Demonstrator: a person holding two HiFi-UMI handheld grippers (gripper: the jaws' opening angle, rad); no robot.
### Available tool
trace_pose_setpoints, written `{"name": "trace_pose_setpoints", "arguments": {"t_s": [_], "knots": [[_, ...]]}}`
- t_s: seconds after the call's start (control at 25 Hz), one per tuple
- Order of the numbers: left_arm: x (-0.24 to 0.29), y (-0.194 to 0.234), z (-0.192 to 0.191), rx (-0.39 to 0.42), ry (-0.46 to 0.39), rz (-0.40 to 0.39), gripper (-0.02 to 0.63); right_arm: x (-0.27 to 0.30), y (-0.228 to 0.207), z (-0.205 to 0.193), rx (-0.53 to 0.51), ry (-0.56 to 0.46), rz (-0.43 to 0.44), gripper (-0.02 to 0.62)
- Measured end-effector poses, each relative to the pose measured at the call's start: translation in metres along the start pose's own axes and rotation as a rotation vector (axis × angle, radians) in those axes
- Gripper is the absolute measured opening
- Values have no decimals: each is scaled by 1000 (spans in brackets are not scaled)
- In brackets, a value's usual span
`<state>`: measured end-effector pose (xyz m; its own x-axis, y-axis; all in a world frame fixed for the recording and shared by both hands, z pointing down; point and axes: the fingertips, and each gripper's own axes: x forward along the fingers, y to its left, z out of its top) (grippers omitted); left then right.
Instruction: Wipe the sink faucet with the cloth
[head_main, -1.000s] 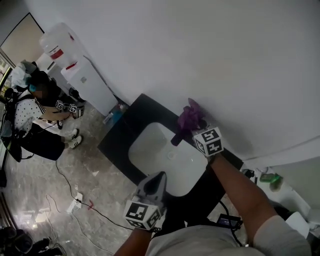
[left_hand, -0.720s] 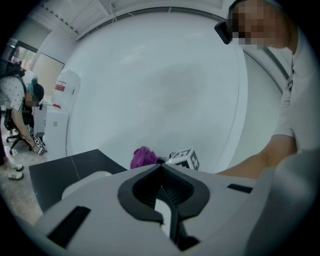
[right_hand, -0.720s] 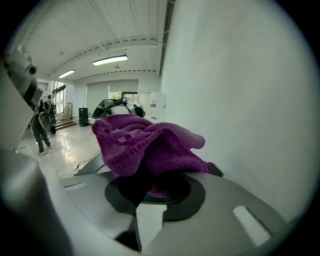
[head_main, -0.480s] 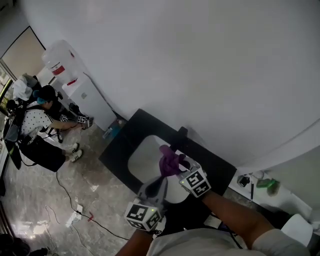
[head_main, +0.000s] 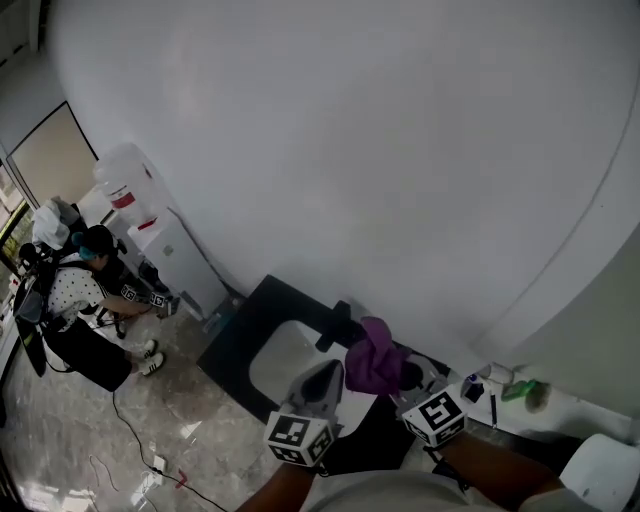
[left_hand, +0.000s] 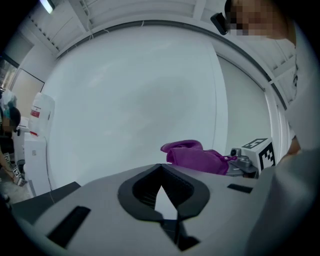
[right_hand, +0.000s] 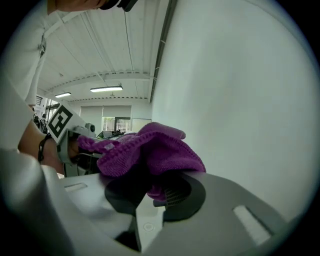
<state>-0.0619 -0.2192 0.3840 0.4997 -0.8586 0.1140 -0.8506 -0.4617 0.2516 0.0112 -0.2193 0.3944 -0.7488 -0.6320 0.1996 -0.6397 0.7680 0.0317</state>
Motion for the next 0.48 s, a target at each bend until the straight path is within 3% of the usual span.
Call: {"name": "trace_pose_setpoints", "arguments": {"t_s": [0.2, 0.48], "knots": [[9, -18, 8, 8, -2, -11, 6, -24, -22, 13, 55, -36, -59, 61], [16, -21, 12, 10, 7, -13, 6, -26, -30, 25, 69, -58, -69, 60]]}}
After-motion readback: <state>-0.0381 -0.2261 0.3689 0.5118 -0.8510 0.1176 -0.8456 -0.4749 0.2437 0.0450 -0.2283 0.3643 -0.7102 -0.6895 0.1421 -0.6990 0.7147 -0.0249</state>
